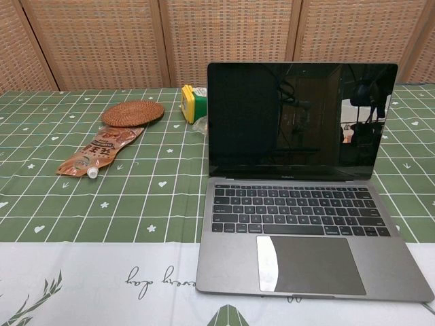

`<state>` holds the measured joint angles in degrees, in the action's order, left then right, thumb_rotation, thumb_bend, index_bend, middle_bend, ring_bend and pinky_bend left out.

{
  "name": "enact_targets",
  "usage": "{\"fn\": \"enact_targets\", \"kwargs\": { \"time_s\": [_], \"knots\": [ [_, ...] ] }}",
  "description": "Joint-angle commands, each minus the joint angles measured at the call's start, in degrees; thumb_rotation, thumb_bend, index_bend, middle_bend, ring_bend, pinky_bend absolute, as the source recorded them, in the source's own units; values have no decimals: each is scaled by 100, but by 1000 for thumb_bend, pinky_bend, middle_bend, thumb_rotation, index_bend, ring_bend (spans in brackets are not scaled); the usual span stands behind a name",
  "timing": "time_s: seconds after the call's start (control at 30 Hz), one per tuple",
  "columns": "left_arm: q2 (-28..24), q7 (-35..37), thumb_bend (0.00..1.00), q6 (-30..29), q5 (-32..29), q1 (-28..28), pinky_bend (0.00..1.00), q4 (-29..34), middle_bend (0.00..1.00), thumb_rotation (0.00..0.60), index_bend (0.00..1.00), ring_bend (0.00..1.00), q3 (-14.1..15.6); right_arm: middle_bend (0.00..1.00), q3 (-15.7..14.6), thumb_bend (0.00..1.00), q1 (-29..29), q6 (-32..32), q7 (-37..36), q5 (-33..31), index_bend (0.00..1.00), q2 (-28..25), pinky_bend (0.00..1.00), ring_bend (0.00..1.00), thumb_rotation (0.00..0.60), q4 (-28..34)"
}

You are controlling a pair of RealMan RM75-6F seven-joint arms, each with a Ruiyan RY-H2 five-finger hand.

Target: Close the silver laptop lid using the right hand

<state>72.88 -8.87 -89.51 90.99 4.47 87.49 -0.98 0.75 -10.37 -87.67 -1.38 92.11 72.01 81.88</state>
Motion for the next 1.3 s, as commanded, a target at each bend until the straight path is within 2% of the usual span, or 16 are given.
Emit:
{"fn": "enact_targets", "kwargs": {
  "time_s": [0.03,0.33,0.6,0.67,0.73,0.77,0.87,1.03,1.1,1.17,1.3],
  "knots": [
    [-10,-3,133,10,-1,2,0,13,0,600,0,0,4,0,8,212,1,27,-12,-4,0,-5,0,0,600,6],
    [-64,100,133,-47,34,-7,0,47,0,600,0,0,-12,0,20,211,-15,77,-24,62,0,-20,0,0,600,83],
    [-95,233,133,-22,-26,11,0,22,0,600,0,0,-57,0,192,210,-160,215,132,21,1,-170,0,0,600,421],
    [-100,252,133,-12,-39,16,0,19,0,600,0,0,-66,0,314,211,-286,314,262,4,22,-301,2,0,600,712],
    [-102,261,133,-9,-32,28,0,17,0,600,0,0,-75,16,495,225,-444,464,520,-92,92,-457,47,0,600,1087],
    [-103,278,133,13,-46,37,0,5,0,600,0,0,-79,29,854,238,-756,637,832,-190,120,-562,69,0,600,1474],
    [-108,333,133,68,-81,56,0,-12,0,600,0,0,-84,123,1198,319,-1075,1129,1438,-751,226,-734,161,54,600,2047],
    [-111,411,133,166,-141,87,0,-41,0,600,0,0,-86,191,1758,463,-1671,1814,2218,-1814,286,-802,217,121,600,2489],
    [-96,388,133,195,-134,112,0,-80,0,600,0,0,-89,200,2040,528,-2053,2231,2488,-2533,294,-757,223,130,600,2550],
    [-82,361,133,194,-126,120,0,-97,0,600,0,0,-91,203,2186,613,-2309,2495,2698,-3114,297,-751,224,133,600,2610],
    [-73,369,133,190,-137,126,0,-104,0,600,0,0,-104,194,2301,757,-2678,2641,3148,-3787,297,-710,217,133,600,2643]
  ]
}}
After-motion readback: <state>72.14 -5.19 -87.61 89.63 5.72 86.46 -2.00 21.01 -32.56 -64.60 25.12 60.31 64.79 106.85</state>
